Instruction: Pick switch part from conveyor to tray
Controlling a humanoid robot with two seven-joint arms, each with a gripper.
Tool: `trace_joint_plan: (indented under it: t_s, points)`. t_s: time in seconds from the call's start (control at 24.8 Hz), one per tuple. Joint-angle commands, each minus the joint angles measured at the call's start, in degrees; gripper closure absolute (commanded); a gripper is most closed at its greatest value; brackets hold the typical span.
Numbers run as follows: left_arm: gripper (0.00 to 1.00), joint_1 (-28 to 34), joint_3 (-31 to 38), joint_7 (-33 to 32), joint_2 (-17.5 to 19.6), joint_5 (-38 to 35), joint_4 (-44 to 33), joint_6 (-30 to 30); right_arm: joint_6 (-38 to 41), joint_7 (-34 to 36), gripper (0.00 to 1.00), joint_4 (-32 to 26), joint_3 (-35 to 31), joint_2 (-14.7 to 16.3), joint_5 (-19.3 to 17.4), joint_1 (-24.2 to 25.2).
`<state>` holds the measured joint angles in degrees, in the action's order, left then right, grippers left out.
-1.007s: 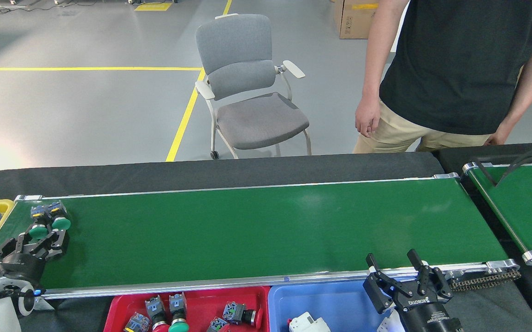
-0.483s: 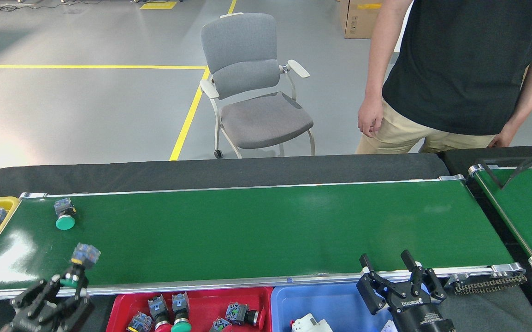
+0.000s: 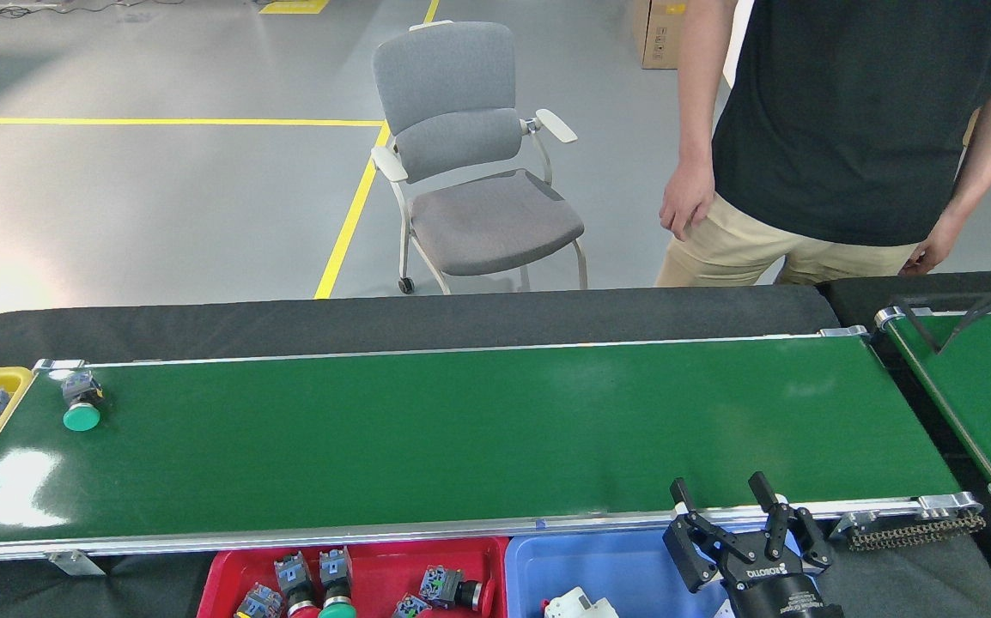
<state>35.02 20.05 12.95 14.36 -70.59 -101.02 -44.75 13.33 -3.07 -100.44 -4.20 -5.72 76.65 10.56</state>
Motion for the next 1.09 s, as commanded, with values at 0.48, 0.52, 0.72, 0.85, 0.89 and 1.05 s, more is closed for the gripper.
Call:
trace_joint_plan:
  t_s: [0.48,0.52,0.72,0.85,0.89,1.05]
  points:
    - [0.0,-10.0,12.7,0.3,-4.6,-0.4,7.7,7.1,-4.6,1.0,0.02,-1.0,-0.2,0.0,0.1,0.3]
    - [0.0,-11.9,12.9,0.2,-3.6,-0.7,10.5,10.7,-4.6,1.0,0.01,-1.1,-0.2,0.2,0.1,1.0]
    - [0.0,-15.1,12.4,0.3,0.8,-1.2,17.3,13.5,-4.4,3.9,0.01,-1.0,-1.1,4.5,-0.1,2.8]
    - [0.0,-15.1,12.3,0.2,0.9,-1.1,17.2,13.4,-4.3,4.6,0.0,-1.0,-2.0,4.8,-0.4,3.9]
    - [0.0,-15.2,12.3,0.2,0.9,-1.2,17.3,13.4,-4.3,4.6,0.0,-1.0,-2.0,4.8,-0.4,3.9]
    - [0.0,-15.2,12.4,0.2,0.8,-1.2,17.4,13.5,-4.3,4.3,0.0,-1.0,-2.1,4.8,-0.4,3.7]
